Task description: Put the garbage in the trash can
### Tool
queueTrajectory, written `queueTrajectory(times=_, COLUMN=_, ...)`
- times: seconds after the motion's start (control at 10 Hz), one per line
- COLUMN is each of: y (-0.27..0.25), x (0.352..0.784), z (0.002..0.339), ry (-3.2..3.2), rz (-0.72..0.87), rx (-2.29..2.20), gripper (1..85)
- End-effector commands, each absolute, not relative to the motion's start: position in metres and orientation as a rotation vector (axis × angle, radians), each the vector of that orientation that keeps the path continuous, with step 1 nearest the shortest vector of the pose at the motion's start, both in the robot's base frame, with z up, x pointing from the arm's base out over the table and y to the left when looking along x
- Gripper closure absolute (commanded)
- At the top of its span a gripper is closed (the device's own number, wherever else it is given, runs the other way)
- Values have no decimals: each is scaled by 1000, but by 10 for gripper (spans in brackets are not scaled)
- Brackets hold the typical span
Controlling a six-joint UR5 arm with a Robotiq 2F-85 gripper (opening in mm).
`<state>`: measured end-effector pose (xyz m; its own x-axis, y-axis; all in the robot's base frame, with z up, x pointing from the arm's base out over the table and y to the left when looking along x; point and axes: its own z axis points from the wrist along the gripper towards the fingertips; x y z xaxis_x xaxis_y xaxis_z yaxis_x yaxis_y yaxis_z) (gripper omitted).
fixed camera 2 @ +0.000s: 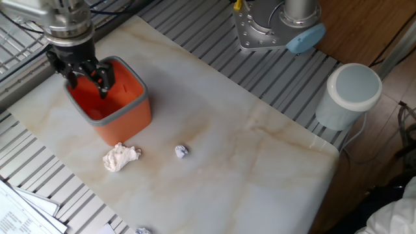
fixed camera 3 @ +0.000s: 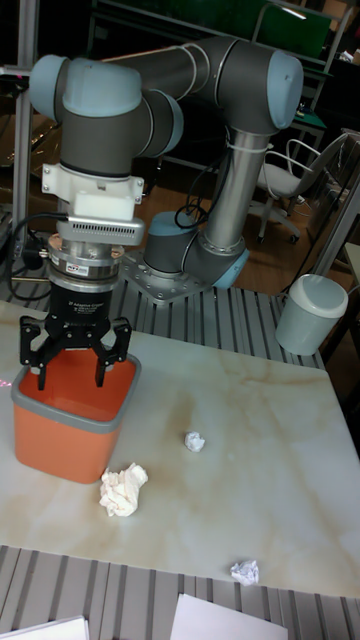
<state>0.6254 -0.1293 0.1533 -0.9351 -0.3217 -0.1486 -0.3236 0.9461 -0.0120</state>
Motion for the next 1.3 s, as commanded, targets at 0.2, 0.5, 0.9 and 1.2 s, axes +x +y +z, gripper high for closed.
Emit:
queueTrajectory(times=0.2, y=-98, x=654, z=185, ry=2984, rz=51, rx=-481, gripper=493)
queueTrajectory(times=0.5, y=-97, x=671, z=183, ry=2993, rz=9, rx=-466, gripper=843)
queueTrajectory(times=0.9, y=-91, x=666, z=183, ry=2996, rz=43, rx=-524, gripper=843)
queueTrajectory(times=1.2, y=-63, x=665, z=168, ry=2985, rz=-2, rx=-465, gripper=487)
